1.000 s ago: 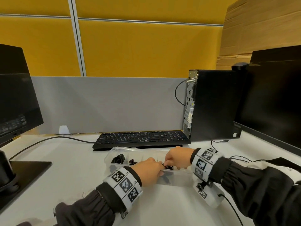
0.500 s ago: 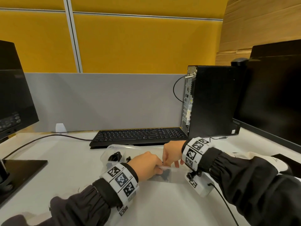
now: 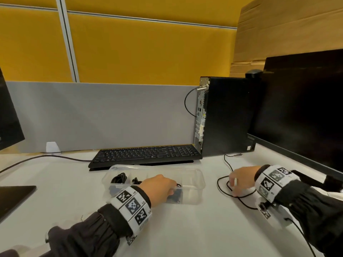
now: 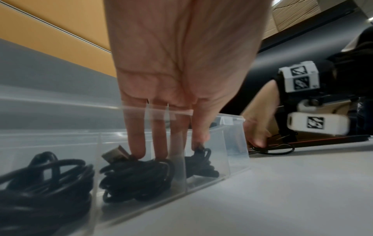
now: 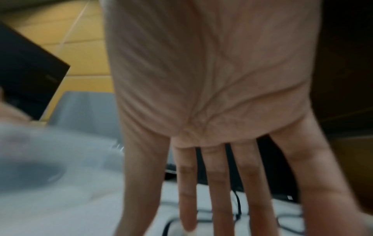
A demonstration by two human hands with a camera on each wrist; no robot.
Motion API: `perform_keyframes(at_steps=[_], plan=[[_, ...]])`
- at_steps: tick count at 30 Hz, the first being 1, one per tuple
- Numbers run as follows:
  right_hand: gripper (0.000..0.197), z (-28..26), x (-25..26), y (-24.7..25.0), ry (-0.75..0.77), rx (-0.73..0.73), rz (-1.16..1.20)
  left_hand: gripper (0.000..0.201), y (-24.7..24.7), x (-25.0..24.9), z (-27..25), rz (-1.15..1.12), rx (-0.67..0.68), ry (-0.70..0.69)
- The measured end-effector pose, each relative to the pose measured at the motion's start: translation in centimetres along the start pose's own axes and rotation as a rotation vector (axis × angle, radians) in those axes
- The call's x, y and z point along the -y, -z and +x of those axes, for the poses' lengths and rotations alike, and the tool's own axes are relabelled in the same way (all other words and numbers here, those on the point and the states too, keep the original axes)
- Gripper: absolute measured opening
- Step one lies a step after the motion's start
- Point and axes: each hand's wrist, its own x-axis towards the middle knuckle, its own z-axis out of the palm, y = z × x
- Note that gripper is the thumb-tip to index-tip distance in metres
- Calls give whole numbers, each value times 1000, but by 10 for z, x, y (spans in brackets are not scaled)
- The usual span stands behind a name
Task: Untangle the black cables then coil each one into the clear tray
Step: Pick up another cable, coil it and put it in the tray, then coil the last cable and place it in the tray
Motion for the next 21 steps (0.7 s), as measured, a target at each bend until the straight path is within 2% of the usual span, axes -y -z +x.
perform_keyframes(at_steps=[4,6,8,10,12,13,14,15,16,18,21], plan=[[24,3,3,-14,48,8,-128,22,0,0,1,-39,-13,18],[17,-5,6,-7,80,-87,-135,21,-1,5,2,-89,-8,10],[14,-20,7,10,114,-258,-7,25,2,11,0,-207,-20,-17],[13,-44,9,30,215,-406,301,50,14,12,-8,-417,-164,-35],[15,-70,15,47,414,-474,583,76,38,1,-18,-588,-403,-119],[16,-83,20,53,517,-492,676,82,51,-7,-24,-664,-479,-180],[18,-94,26,58,611,-519,735,82,63,-16,-29,-737,-507,-246],[20,-105,32,63,694,-564,768,72,72,-23,-31,-825,-490,-325],[22,-114,37,67,753,-631,780,55,77,-29,-33,-914,-442,-400],[23,-127,41,75,798,-796,778,15,82,-32,-43,-1086,-333,-463],[16,-136,27,82,692,-1041,730,31,84,-14,-57,-1154,-355,-407]])
